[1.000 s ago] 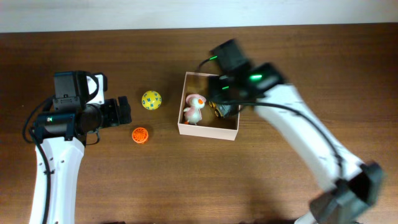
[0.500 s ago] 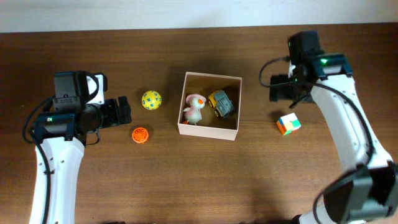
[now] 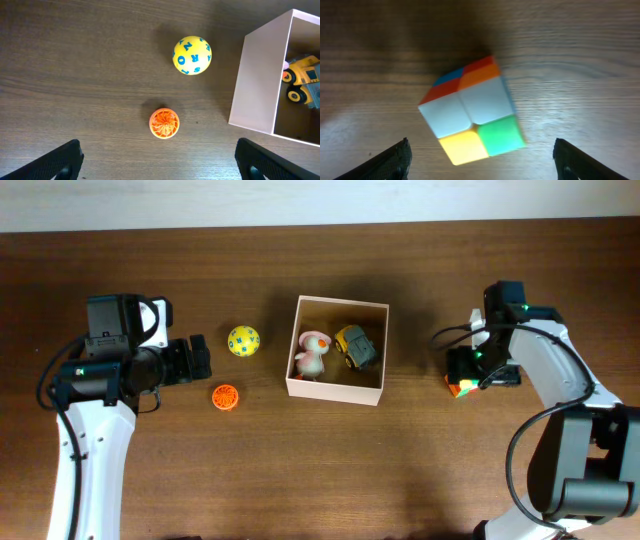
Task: Pack container
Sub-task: 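Move the right gripper to the colored puzzle cube and grasp it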
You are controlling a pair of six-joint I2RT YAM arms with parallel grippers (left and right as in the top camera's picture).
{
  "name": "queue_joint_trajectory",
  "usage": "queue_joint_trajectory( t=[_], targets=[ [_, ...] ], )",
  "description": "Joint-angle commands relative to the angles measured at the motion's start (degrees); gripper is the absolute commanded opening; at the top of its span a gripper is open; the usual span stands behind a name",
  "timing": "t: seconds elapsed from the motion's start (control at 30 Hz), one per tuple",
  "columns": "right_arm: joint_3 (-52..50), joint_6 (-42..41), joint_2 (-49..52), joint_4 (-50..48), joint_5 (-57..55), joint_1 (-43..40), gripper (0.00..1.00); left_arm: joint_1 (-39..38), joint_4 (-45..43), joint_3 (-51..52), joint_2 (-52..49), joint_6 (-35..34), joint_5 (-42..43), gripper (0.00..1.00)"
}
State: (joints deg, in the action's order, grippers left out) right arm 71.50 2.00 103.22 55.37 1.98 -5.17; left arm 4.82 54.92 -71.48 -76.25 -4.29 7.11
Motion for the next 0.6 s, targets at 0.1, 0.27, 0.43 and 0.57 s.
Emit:
queue_joint_trajectory(
  t=[0.1, 0.27, 0.43, 0.57],
  targets=[
    [-3.72, 1.16, 0.92, -3.69, 3.87, -0.04, 0.76, -0.28, 0.04, -0.98, -0.2, 0.72, 0.61, 0.99],
    [-3.96, 0.52, 1.79, -5.42, 3.82, -0.07, 0.62, -0.28, 0.07, -0.98, -0.2, 0.72, 0.61, 0.99],
    [-3.93, -2.36, 1.77, -6.05, 3.45, -0.07, 0.53, -0.28, 0.11, -0.98, -0.2, 0.72, 0.63, 0.99],
    [-3.23, -4.76, 1.7, -5.38, 3.45, -0.04, 0.5, -0.28, 0.09, -0.98, -0.2, 0.72, 0.61, 0.99]
  ],
)
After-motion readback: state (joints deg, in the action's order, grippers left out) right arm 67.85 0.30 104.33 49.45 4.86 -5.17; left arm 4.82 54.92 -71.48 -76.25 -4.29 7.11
